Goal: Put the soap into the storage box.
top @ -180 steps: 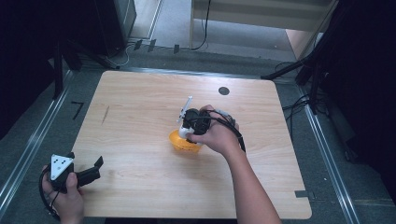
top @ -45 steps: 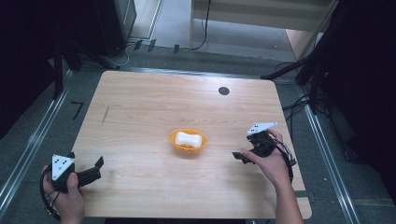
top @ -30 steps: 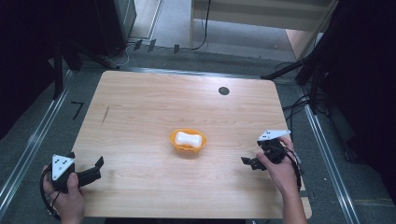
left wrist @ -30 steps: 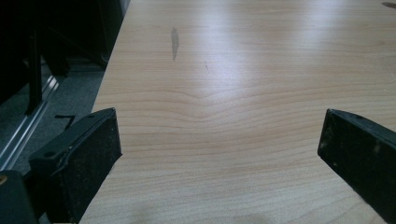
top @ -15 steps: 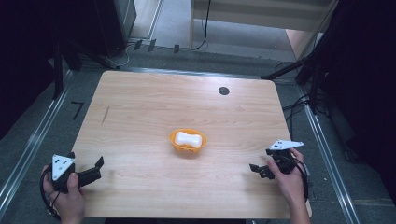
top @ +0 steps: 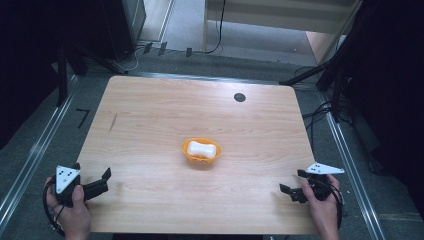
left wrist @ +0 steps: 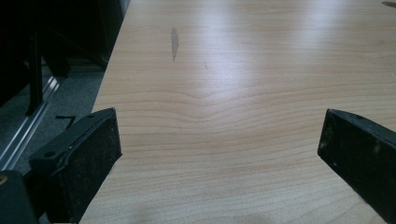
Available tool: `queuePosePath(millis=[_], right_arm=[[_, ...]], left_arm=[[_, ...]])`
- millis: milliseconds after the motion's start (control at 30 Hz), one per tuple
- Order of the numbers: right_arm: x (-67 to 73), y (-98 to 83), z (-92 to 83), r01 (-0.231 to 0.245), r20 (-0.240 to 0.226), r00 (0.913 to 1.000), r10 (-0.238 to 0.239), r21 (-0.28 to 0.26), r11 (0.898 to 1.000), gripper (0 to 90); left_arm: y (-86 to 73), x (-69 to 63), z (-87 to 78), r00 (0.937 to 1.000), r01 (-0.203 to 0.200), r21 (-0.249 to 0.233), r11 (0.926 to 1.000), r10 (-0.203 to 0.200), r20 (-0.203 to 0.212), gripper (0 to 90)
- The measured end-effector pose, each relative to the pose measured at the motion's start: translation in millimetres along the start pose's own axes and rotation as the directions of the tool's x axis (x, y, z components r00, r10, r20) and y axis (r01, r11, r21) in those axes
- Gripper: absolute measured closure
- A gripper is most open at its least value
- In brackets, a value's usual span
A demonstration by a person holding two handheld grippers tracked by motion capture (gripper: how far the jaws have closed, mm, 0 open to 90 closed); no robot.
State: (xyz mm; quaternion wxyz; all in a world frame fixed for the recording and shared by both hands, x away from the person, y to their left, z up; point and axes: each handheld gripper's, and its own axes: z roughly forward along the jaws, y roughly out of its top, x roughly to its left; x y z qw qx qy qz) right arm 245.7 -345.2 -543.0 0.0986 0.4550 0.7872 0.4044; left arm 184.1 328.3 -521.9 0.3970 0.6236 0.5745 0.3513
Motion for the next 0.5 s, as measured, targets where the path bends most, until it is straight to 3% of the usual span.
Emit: queuePosePath(millis=[300,500], right_arm=[[-4.3,-21.6,-9.6,-0.041,0.050,0.9978,0.043,-0.042,0.998,0.0],[-2.1,-22.3,-11.8,-0.035,0.054,0.9978,0.039,-0.068,0.997,0.0]], left_arm=[[0.0,-0.1,-0.1,1.0000,-0.003,0.000,1.0000,0.003,-0.001,0.0],[0.1,-0.3,0.2,1.0000,-0.004,0.003,1.0000,0.004,-0.002,0.0]])
